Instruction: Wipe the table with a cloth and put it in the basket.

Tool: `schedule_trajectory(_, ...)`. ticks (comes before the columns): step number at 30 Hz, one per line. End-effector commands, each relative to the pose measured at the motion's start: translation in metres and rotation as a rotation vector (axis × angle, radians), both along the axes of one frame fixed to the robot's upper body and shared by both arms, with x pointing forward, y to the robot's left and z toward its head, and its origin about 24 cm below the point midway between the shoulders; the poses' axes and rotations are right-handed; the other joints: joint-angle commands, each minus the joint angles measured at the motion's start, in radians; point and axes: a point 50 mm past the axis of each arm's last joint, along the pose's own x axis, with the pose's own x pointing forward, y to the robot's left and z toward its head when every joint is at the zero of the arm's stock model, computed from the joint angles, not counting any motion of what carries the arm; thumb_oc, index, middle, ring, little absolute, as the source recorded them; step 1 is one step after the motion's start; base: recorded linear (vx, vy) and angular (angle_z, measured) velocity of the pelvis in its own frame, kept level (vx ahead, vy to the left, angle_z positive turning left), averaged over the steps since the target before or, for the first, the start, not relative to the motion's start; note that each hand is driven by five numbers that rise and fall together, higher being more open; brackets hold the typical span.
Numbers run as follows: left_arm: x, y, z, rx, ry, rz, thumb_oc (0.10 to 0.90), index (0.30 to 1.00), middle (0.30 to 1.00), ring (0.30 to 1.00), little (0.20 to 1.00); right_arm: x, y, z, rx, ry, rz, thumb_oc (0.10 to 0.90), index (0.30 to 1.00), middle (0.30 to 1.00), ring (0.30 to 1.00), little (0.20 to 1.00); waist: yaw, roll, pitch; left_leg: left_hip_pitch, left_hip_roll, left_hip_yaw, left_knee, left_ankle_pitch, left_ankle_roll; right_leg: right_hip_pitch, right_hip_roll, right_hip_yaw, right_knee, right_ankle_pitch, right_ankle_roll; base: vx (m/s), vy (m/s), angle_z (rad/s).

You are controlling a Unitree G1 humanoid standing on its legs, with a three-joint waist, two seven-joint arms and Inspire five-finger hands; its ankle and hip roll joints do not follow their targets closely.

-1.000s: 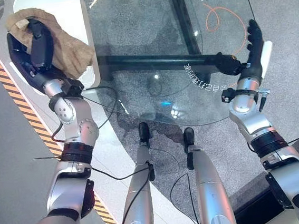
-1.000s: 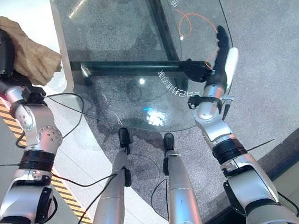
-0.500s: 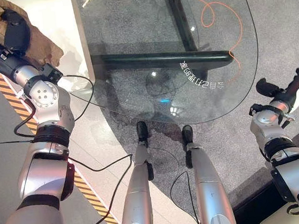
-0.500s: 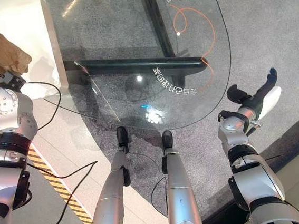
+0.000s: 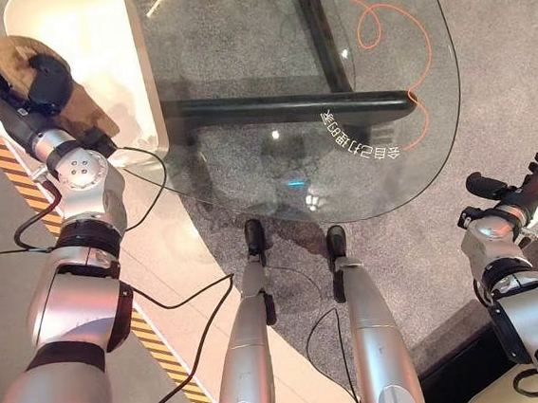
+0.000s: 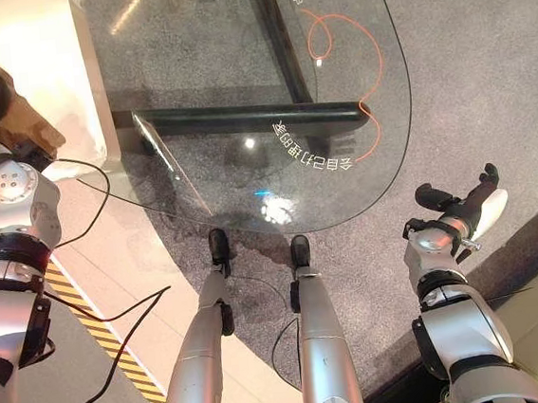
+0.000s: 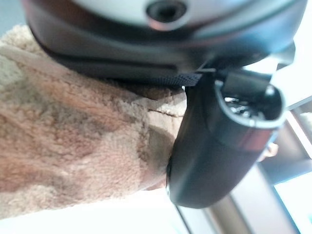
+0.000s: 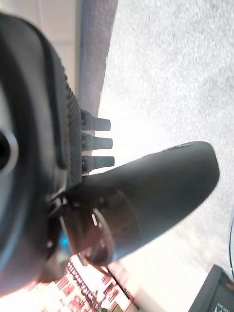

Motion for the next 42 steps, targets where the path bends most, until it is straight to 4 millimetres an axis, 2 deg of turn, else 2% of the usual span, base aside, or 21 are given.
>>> schedule_trajectory(1, -0.022, 0.028, 0.078, 0.133, -0.17, 0.131, 0.1, 0.3, 0.3, 0.3, 0.2, -0.018, -0.035, 0.011, -0.077, 0.018, -0.099, 0.8, 0.9, 0.9, 0.9, 0.9, -0.016, -0.025, -0.027, 0.012, 0.009, -0.011, 0.187, -0.227, -0.026, 0.094, -0.027, 0.01, -0.285, 0.15, 0.054, 0.01, 0.037, 0.0)
schedule_trajectory(10, -0.016, 0.03, 0.072, 0.161, -0.036, 0.104, 0.1, 0.3, 0.3, 0.3, 0.2, -0.022, -0.038, 0.006, -0.089, 0.069, -0.087, 0.8, 0.9, 0.9, 0.9, 0.9, -0.024, -0.021, -0.027, 0.006, 0.01, -0.009, 0.178, -0.222, -0.023, 0.081, -0.025, 0.016, -0.288, 0.156, 0.055, 0.0, 0.007, 0.0)
schedule_trajectory(18, -0.013, 0.029, 0.069, 0.188, 0.023, 0.081, 0.1, 0.3, 0.3, 0.3, 0.2, -0.019, -0.037, 0.012, -0.12, 0.06, -0.071, 0.8, 0.9, 0.9, 0.9, 0.9, -0.03, -0.013, -0.027, -0.004, 0.009, -0.008, 0.175, -0.217, -0.023, 0.062, -0.023, 0.021, -0.285, 0.16, 0.055, 0.0, 0.027, -0.02)
schedule_trajectory(38, -0.012, 0.027, 0.078, 0.249, 0.087, 0.092, 0.1, 0.3, 0.3, 0.3, 0.2, -0.015, -0.036, 0.018, -0.152, 0.054, -0.048, 0.8, 0.9, 0.9, 0.9, 0.9, -0.034, -0.01, -0.027, -0.044, 0.007, -0.01, 0.169, -0.208, -0.02, 0.016, -0.017, 0.025, -0.284, 0.171, 0.056, 0.0, 0.003, -0.01)
schedule_trajectory(39, -0.011, 0.027, 0.078, 0.246, 0.093, 0.087, 0.116, 0.314, 0.314, 0.314, 0.216, -0.014, -0.035, 0.019, -0.153, 0.051, -0.046, 0.8, 0.9, 0.9, 0.9, 0.9, -0.034, -0.011, -0.027, -0.044, 0.007, -0.01, 0.167, -0.207, -0.02, 0.016, -0.017, 0.025, -0.286, 0.173, 0.056, 0.0, 0.0, 0.0)
schedule_trajectory(40, -0.01, 0.026, 0.078, 0.244, 0.097, 0.082, 0.191, 0.378, 0.378, 0.378, 0.291, -0.013, -0.034, 0.02, -0.154, 0.049, -0.043, 0.8, 0.9, 0.9, 0.9, 0.9, -0.035, -0.011, -0.027, -0.046, 0.007, -0.01, 0.167, -0.207, -0.02, 0.014, -0.017, 0.025, -0.287, 0.174, 0.056, 0.0, 0.0, 0.0)
schedule_trajectory(42, -0.01, 0.026, 0.078, 0.244, 0.108, 0.075, 0.215, 0.399, 0.399, 0.399, 0.315, -0.012, -0.033, 0.021, -0.153, 0.047, -0.04, 0.8, 0.9, 0.9, 0.9, 0.9, -0.035, -0.013, -0.027, -0.049, 0.007, -0.011, 0.167, -0.206, -0.019, 0.01, -0.015, 0.025, -0.286, 0.176, 0.057, 0.0, 0.0, 0.0)
